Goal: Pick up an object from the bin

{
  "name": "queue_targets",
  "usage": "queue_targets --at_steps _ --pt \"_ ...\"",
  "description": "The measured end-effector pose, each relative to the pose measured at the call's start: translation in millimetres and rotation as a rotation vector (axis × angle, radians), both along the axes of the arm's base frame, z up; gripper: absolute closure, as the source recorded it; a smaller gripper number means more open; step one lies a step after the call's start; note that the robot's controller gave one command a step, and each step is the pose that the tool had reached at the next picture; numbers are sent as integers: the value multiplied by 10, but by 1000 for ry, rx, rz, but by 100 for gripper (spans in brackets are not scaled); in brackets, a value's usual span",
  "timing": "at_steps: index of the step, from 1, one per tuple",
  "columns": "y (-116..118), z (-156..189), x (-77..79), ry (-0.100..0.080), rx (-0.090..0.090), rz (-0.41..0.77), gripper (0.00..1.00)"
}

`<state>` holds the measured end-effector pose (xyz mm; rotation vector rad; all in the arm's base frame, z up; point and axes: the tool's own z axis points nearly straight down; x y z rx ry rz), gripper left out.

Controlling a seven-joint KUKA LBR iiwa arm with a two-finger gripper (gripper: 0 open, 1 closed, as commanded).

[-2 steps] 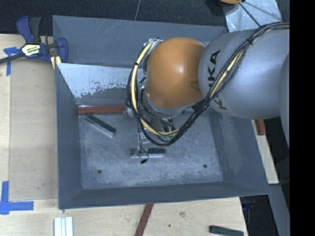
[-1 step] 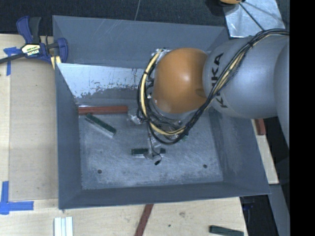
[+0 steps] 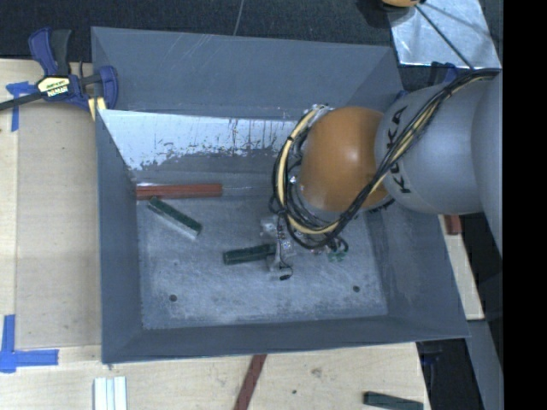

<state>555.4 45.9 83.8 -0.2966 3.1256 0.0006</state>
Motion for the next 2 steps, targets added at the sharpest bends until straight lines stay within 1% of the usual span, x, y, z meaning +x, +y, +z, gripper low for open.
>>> queue_targets --at_steps 1,2 --pt "0 0 0 0 0 0 100" --pt "-450 1320 -271 -1 0 69 100"
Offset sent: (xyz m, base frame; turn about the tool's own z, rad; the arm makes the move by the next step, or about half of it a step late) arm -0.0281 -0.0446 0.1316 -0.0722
